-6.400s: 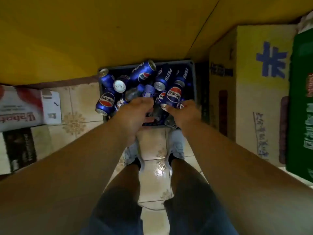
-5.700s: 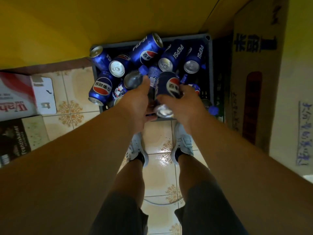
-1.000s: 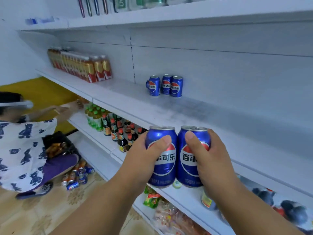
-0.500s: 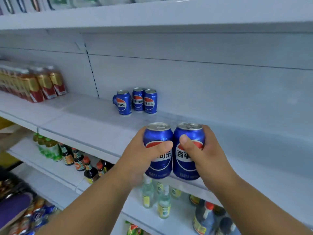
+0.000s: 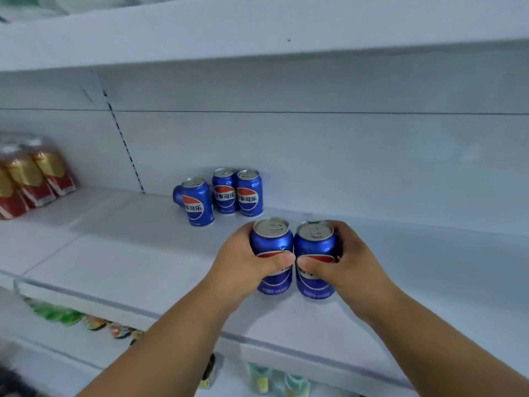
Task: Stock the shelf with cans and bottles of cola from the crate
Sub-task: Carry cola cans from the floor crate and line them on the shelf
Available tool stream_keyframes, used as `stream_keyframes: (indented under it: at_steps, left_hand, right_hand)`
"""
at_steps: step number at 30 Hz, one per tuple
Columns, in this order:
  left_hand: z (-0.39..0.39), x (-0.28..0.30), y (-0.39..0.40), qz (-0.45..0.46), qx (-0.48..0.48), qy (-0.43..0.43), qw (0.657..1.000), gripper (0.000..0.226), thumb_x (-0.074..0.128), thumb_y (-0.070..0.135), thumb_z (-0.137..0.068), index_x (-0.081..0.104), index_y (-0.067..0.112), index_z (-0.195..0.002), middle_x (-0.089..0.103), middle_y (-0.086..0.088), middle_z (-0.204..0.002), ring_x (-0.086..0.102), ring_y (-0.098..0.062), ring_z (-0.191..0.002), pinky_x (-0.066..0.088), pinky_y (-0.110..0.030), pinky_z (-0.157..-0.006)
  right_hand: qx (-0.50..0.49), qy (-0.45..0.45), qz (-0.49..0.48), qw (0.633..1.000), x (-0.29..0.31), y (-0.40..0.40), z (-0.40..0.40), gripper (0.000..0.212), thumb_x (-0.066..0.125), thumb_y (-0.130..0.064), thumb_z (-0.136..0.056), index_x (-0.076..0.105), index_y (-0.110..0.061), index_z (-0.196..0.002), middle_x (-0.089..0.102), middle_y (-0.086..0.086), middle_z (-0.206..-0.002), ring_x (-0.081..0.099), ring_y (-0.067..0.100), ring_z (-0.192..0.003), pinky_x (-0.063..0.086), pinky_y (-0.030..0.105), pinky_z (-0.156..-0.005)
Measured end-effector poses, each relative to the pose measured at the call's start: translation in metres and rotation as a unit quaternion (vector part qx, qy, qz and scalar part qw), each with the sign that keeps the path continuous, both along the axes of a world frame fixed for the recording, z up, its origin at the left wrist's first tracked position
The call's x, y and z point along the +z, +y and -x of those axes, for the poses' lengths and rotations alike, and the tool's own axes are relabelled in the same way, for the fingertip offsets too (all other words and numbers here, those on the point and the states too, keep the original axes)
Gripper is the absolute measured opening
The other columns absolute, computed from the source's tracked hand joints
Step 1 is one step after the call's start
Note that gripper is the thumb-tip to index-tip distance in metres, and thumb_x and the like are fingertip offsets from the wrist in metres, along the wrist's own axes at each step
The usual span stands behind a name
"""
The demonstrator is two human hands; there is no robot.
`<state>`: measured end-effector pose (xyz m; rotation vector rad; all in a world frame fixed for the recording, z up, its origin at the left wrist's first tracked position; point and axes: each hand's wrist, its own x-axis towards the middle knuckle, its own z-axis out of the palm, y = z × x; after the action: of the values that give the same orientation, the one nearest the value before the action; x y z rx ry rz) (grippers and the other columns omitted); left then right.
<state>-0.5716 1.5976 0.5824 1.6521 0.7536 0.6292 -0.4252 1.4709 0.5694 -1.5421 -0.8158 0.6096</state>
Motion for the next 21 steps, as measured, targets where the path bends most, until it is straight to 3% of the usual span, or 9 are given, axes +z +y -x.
stream_keyframes:
  at_steps: [4,6,9,13,15,17,21]
  left_hand:
    - [-0.023,-0.003,0.036,-0.042,-0.025,0.032,0.998,0.048,0.091,0.019,-0.065,0.062,0.038,-0.099,0.073,0.019,-0.097,0.068,0.001,-0.093,0.053,-0.024,-0.084]
    - [-0.031,-0.007,0.051,-0.041,-0.040,0.039,0.998,0.048,0.090,0.019,-0.066,0.062,0.037,-0.100,0.072,0.019,-0.099,0.067,-0.002,-0.096,0.053,-0.025,-0.084]
    - [-0.036,-0.016,0.067,-0.039,-0.053,0.039,0.997,0.050,0.090,0.020,-0.066,0.063,0.036,-0.105,0.073,0.015,-0.102,0.068,-0.006,-0.099,0.055,-0.033,-0.091]
    - [-0.029,-0.026,0.076,-0.052,-0.065,0.040,0.996,0.053,0.092,0.023,-0.064,0.062,0.037,-0.106,0.072,0.017,-0.103,0.067,-0.001,-0.099,0.053,-0.026,-0.088]
    - [-0.020,-0.031,0.072,-0.086,-0.035,0.057,0.994,0.060,0.092,0.033,-0.063,0.056,0.037,-0.111,0.066,0.020,-0.107,0.063,0.002,-0.097,0.048,-0.015,-0.077]
    - [-0.011,-0.037,0.068,-0.151,0.015,0.109,0.982,0.065,0.088,0.046,-0.065,0.049,0.034,-0.115,0.057,0.019,-0.110,0.058,0.002,-0.093,0.039,-0.010,-0.068]
    - [-0.015,-0.041,0.075,-0.231,0.023,0.137,0.963,0.052,0.081,0.050,-0.073,0.050,0.031,-0.109,0.059,0.013,-0.109,0.060,-0.004,-0.092,0.045,-0.019,-0.074]
  right_hand:
    - [-0.056,0.010,-0.006,0.998,-0.008,0.027,-0.008,0.056,0.086,0.002,-0.068,0.065,-0.029,-0.110,0.075,-0.005,-0.101,0.072,0.018,-0.096,0.060,0.031,-0.080]
    - [-0.082,-0.002,0.001,0.997,-0.013,0.040,-0.010,0.057,0.085,0.003,-0.070,0.065,-0.030,-0.110,0.075,-0.005,-0.103,0.072,0.016,-0.097,0.059,0.032,-0.082]
    - [-0.106,-0.020,0.012,0.994,-0.017,0.056,-0.010,0.057,0.086,-0.002,-0.069,0.064,-0.034,-0.111,0.075,-0.010,-0.104,0.071,0.012,-0.100,0.058,0.031,-0.084]
    - [-0.141,-0.084,0.054,0.985,-0.014,0.057,0.004,0.071,0.088,-0.018,-0.071,0.052,-0.032,-0.131,0.065,-0.019,-0.119,0.063,0.002,-0.108,0.049,0.016,-0.083]
    - [-0.184,-0.142,0.095,0.968,-0.015,0.051,0.015,0.079,0.087,-0.029,-0.073,0.044,-0.031,-0.139,0.056,-0.018,-0.127,0.057,0.004,-0.112,0.048,0.022,-0.089]
    - [-0.218,-0.190,0.126,0.949,-0.017,0.050,0.023,0.070,0.085,-0.031,-0.075,0.048,-0.031,-0.135,0.056,-0.014,-0.125,0.059,0.008,-0.110,0.052,0.029,-0.090]
    - [-0.242,-0.217,0.150,0.934,-0.021,0.060,0.020,0.059,0.082,-0.032,-0.080,0.051,-0.029,-0.130,0.058,-0.011,-0.119,0.063,0.011,-0.101,0.054,0.030,-0.087]
